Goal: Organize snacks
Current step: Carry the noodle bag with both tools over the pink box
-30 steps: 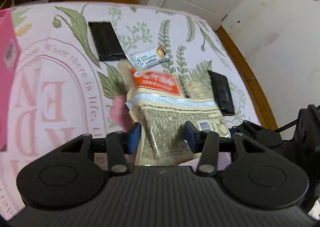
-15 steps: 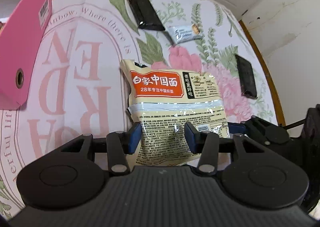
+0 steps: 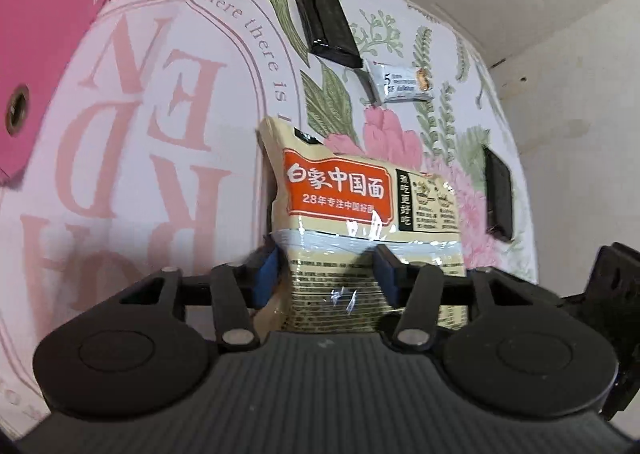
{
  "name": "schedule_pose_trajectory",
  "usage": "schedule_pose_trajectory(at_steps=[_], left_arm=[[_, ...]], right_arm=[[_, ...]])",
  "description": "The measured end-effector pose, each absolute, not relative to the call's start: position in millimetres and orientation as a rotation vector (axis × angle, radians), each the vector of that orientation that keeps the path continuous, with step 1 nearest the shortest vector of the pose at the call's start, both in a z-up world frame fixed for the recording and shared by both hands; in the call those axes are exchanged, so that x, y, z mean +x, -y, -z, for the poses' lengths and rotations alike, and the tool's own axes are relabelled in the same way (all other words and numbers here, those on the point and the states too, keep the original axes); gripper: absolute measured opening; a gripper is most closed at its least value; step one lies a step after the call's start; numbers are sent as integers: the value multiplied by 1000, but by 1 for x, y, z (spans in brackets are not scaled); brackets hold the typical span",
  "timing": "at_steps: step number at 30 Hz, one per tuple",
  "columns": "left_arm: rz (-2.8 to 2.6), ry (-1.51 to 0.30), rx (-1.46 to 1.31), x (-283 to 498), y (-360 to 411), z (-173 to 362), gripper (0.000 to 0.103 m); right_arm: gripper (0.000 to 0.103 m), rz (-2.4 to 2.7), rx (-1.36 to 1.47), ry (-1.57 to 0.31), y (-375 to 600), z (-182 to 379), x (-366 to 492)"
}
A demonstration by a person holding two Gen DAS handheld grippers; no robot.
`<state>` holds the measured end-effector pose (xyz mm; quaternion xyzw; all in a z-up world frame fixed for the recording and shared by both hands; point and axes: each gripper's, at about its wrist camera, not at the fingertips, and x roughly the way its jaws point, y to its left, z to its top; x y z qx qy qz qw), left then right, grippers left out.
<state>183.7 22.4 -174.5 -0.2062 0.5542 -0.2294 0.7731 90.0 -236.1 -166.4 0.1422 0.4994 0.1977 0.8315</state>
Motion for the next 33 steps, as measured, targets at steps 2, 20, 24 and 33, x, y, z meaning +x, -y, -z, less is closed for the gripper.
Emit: schedule_pose_trajectory(at_steps=[2, 20, 24, 33], left_arm=[[498, -1194, -430, 182, -19, 173, 47], [473, -1183, -334, 131, -69, 95, 49], [448, -1138, -372, 124, -112, 69, 49], [332, -1022, -449, 145, -206, 27, 50]], right_arm=[[103, -424, 309, -1083, 230, 165, 94], [102, -483, 94, -1179, 162, 95, 79], [102, -588, 35, -1172, 134, 66, 82], [95, -741, -97, -1109, 52, 14, 124]])
